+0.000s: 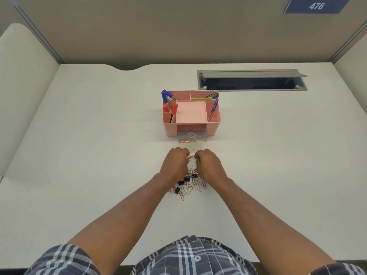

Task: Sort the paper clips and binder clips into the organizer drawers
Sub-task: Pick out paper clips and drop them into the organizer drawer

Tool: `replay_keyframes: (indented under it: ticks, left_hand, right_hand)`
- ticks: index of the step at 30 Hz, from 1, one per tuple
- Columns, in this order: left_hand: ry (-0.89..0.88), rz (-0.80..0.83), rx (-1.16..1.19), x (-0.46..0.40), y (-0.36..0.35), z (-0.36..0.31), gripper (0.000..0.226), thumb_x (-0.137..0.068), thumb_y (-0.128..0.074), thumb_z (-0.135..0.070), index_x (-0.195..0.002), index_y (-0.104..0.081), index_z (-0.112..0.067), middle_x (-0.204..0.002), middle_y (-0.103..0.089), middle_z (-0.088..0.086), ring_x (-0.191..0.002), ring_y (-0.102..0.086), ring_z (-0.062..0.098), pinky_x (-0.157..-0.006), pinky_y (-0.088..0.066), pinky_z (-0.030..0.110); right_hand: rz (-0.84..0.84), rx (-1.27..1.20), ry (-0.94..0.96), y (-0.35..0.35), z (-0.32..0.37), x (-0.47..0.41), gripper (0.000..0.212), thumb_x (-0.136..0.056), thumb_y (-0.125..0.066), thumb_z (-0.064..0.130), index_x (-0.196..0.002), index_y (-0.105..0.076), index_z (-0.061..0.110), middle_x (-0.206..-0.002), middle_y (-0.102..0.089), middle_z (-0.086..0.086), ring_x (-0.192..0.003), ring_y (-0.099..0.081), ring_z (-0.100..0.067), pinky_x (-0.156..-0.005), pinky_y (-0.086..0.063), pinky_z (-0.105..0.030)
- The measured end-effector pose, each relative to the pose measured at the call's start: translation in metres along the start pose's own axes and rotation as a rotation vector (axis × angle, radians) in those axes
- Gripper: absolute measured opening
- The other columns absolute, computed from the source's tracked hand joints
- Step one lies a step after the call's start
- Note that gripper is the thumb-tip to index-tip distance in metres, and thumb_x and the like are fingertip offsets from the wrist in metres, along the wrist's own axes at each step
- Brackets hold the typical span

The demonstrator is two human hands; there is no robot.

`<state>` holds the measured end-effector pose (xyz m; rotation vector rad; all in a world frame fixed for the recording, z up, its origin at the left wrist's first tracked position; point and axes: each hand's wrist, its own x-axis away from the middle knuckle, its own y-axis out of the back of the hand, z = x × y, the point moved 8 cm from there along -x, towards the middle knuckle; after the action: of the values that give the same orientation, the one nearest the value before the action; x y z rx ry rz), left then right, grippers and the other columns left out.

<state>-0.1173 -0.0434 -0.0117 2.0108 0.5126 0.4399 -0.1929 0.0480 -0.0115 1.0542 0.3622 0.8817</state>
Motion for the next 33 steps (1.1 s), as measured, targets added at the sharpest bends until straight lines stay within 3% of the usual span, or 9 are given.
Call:
replay_keyframes:
  ticks: [4, 10, 14, 20, 23, 28, 33]
  left_hand:
    - [-0.01, 0.002, -0.005, 0.0, 0.0, -0.001, 0.025, -0.091, -0.06, -0.012, -0.115, -0.062, -0.009, -0.103, -0.066, 0.01, -0.097, -0.057, 0.029, -0.08, -0.049, 0.038]
    - [-0.046, 0.027, -0.076, 0.0, 0.002, -0.006, 0.014, -0.089, -0.053, -0.002, -0.093, -0.066, -0.006, -0.087, -0.064, 0.012, -0.084, -0.057, 0.029, -0.073, -0.049, 0.042]
    - [-0.049, 0.011, -0.047, 0.0, 0.004, -0.005, 0.016, -0.09, -0.053, -0.001, -0.094, -0.067, -0.005, -0.089, -0.064, 0.012, -0.085, -0.056, 0.028, -0.075, -0.048, 0.042]
    - [-0.016, -0.029, -0.021, -0.001, 0.005, 0.003, 0.016, -0.092, -0.052, -0.005, -0.095, -0.067, -0.005, -0.09, -0.061, 0.013, -0.083, -0.056, 0.029, -0.073, -0.048, 0.04]
    - [0.024, -0.015, -0.011, -0.003, 0.004, 0.006, 0.012, -0.093, -0.053, -0.008, -0.091, -0.065, -0.004, -0.09, -0.061, 0.013, -0.083, -0.056, 0.03, -0.072, -0.047, 0.04]
    - [0.099, 0.011, 0.017, -0.008, 0.006, 0.01, 0.013, -0.091, -0.059, -0.011, -0.102, -0.061, -0.005, -0.096, -0.063, 0.014, -0.088, -0.059, 0.031, -0.072, -0.046, 0.037]
    - [0.142, 0.036, 0.002, -0.011, 0.005, 0.011, 0.009, -0.09, -0.059, -0.013, -0.093, -0.065, -0.007, -0.093, -0.064, 0.012, -0.086, -0.06, 0.028, -0.073, -0.048, 0.037]
  right_hand:
    - [0.019, -0.047, -0.041, 0.0, -0.003, -0.001, 0.027, -0.091, -0.051, 0.006, -0.116, -0.062, 0.01, -0.111, -0.062, -0.011, -0.101, -0.059, -0.028, -0.083, -0.048, -0.035]
    - [0.023, -0.076, -0.063, 0.0, -0.004, 0.001, 0.028, -0.093, -0.046, 0.007, -0.114, -0.063, 0.01, -0.111, -0.064, -0.011, -0.102, -0.06, -0.027, -0.086, -0.05, -0.036]
    - [-0.011, -0.112, -0.077, 0.005, -0.009, 0.001, 0.023, -0.094, -0.048, 0.009, -0.109, -0.065, 0.01, -0.107, -0.063, -0.009, -0.098, -0.059, -0.025, -0.083, -0.048, -0.032]
    - [-0.009, -0.034, -0.08, 0.003, -0.014, 0.009, 0.026, -0.09, -0.064, 0.029, -0.104, -0.066, 0.008, -0.104, -0.059, -0.009, -0.098, -0.054, -0.026, -0.082, -0.046, -0.034]
    - [-0.024, 0.014, -0.092, 0.001, -0.011, 0.01, 0.021, -0.09, -0.064, 0.025, -0.099, -0.067, 0.006, -0.102, -0.059, -0.012, -0.096, -0.055, -0.03, -0.081, -0.048, -0.038]
    - [-0.007, 0.006, -0.113, 0.0, -0.008, 0.004, 0.017, -0.091, -0.062, 0.021, -0.089, -0.068, 0.006, -0.097, -0.061, -0.014, -0.09, -0.058, -0.031, -0.078, -0.05, -0.041]
    - [0.027, 0.026, -0.129, 0.0, -0.007, 0.0, 0.014, -0.088, -0.06, 0.018, -0.089, -0.069, 0.007, -0.097, -0.063, -0.012, -0.091, -0.058, -0.029, -0.079, -0.051, -0.039]
